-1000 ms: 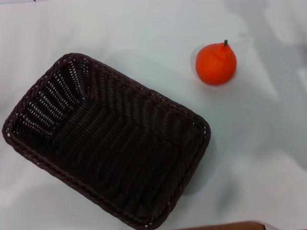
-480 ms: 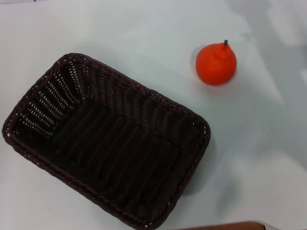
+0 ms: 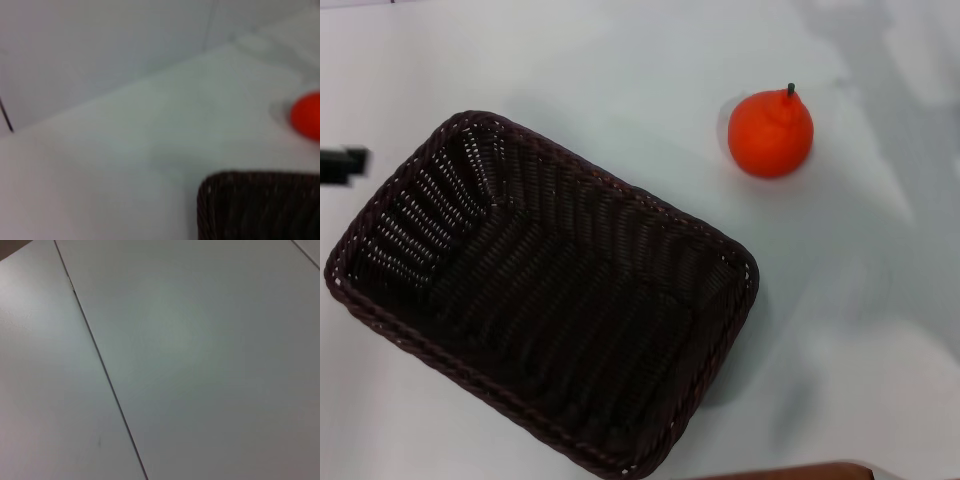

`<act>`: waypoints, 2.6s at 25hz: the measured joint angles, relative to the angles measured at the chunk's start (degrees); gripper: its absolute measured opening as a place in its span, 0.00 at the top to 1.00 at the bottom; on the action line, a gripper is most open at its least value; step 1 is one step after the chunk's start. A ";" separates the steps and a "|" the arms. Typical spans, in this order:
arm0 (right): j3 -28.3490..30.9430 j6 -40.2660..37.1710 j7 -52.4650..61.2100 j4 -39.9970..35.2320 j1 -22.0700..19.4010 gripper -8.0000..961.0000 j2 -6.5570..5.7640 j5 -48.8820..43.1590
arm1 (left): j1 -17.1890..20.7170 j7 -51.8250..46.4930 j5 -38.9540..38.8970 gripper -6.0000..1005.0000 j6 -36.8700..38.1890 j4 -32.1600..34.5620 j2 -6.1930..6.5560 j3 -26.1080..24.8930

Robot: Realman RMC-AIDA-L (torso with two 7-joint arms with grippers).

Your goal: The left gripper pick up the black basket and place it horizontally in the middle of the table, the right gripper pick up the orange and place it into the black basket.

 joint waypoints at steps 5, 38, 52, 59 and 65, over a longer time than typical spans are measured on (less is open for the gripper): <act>0.15 -0.29 0.11 0.00 -0.26 0.03 -0.06 -0.03 | -2.90 -1.01 7.80 0.15 4.44 6.73 -0.14 8.87; 0.09 -1.22 1.50 0.74 -1.55 0.03 -0.05 0.00 | -11.07 -4.17 21.25 0.52 8.07 22.45 -0.30 22.26; 0.11 -1.48 3.15 0.42 -1.32 0.03 -0.15 -0.03 | -14.39 -13.48 18.04 0.81 6.30 25.56 -0.23 10.63; 0.07 -3.67 3.29 0.10 -0.40 0.03 -0.25 -0.02 | -13.68 -17.25 17.07 0.84 6.64 27.52 -0.12 0.27; 0.07 -5.29 3.30 0.04 0.42 0.03 -0.30 -0.02 | -12.22 -18.42 16.49 0.84 6.92 28.18 -0.18 -5.87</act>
